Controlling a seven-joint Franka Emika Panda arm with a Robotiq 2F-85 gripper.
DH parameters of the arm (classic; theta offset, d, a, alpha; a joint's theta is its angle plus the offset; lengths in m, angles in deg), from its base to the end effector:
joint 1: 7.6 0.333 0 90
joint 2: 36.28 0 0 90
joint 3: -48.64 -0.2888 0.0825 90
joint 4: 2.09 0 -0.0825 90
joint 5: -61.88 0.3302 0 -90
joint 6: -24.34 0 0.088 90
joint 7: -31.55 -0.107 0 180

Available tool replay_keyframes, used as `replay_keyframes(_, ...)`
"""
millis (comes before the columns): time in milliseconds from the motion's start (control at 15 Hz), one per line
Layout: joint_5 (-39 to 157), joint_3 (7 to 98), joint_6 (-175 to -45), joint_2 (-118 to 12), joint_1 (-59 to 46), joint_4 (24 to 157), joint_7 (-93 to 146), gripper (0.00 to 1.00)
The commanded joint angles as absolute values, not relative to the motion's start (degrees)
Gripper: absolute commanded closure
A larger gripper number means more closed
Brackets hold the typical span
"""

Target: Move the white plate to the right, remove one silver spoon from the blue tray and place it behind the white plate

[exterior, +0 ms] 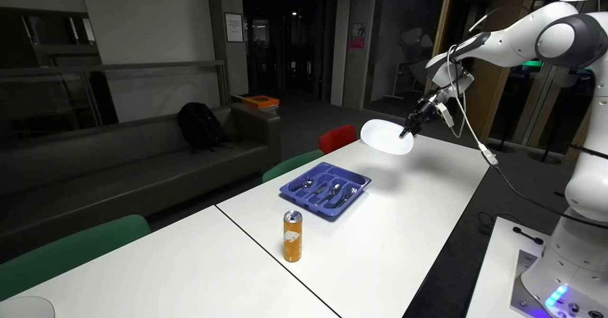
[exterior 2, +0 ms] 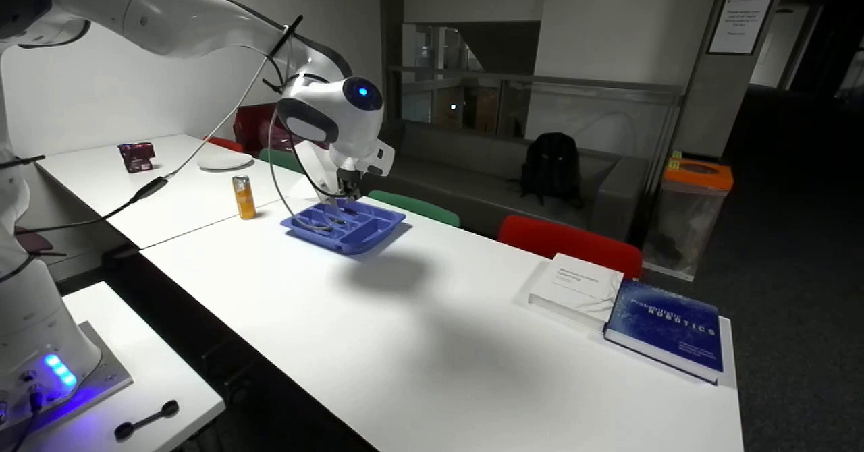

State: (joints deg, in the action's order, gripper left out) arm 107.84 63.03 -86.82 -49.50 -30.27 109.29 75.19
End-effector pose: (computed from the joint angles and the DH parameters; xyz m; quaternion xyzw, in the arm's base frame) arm 0.4613 -0.2801 0.3691 -0.9336 0.1279 -0.1302 0.3083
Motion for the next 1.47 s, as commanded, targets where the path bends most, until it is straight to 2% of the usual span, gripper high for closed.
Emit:
replay_keyframes(0,116.54,63.71,-88.88,-52.62,-32.44,105.34,75.57,0.97)
replay_keyframes(667,115.70,64.37,-99.63,-59.28,-32.37,104.72,65.50,0.97)
replay_keyframes(1400,115.70,62.77,-96.00,-63.06,-35.93,102.16,62.24,0.97)
